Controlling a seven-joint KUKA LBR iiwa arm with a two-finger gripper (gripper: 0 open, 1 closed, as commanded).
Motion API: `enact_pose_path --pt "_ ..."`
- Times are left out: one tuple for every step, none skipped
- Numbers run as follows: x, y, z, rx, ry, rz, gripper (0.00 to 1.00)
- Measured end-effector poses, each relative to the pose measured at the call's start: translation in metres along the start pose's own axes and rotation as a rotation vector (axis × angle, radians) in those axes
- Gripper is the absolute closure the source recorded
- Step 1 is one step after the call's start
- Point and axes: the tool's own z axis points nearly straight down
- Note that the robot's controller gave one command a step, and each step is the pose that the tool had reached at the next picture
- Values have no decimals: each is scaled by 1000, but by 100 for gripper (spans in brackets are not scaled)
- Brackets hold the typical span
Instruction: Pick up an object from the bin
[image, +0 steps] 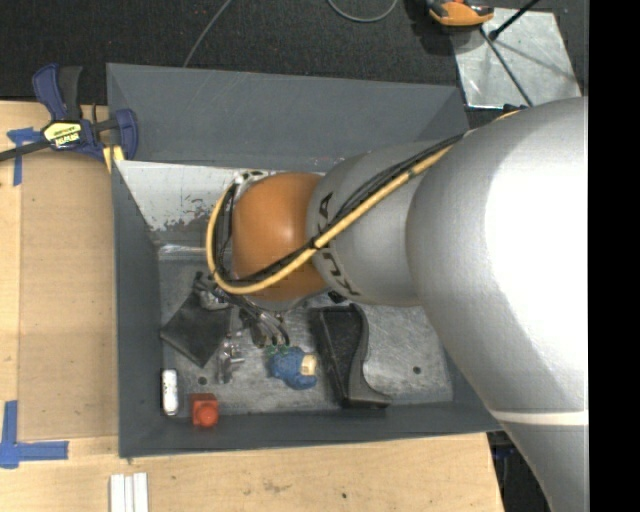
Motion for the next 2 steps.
enact_pose_path --pt "-6 1 -7 -4 -21 2 100" --pt "-8 7 -220 0 -3 60 100"
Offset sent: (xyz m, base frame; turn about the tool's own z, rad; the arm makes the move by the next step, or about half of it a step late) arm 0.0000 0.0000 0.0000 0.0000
